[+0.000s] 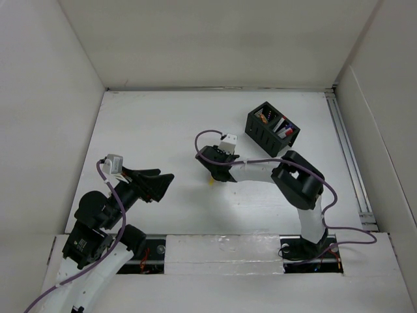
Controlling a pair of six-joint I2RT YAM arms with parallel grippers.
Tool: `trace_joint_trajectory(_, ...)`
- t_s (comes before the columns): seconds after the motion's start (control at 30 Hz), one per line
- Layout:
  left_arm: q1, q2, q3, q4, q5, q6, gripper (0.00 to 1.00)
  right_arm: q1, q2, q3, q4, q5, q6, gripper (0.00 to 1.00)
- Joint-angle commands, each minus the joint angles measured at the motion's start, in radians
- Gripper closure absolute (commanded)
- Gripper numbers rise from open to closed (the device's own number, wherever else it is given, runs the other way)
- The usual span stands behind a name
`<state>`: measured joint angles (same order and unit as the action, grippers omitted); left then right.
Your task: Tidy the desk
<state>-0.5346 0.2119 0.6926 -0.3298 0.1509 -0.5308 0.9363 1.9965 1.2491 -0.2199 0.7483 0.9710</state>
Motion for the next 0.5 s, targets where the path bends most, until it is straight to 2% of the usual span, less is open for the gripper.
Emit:
trace_joint_trajectory(0.0,0.005,-0.017,-0.011,0.051,0.013,0.014,0.34,-0.019,0.033,0.023,-0.024,-0.041,0.035,0.56)
trace_joint_trajectory(0.23,0.005,-0.017,-0.011,0.052,0.016,0.014,0.34,-0.028,0.048,0.019,-0.067,-0.038,0.023,0.7)
trace_joint_trajectory(0.33,0.005,-0.017,-0.013,0.049,0.015,0.012,0.34,-0.028,0.03,0.032,-0.107,-0.004,0.005,0.7)
trace_joint_trajectory(0.47,0.005,-0.02,-0.011,0.051,0.013,0.014,0.34,-0.028,0.007,0.036,-0.136,-0.013,-0.029,0.64)
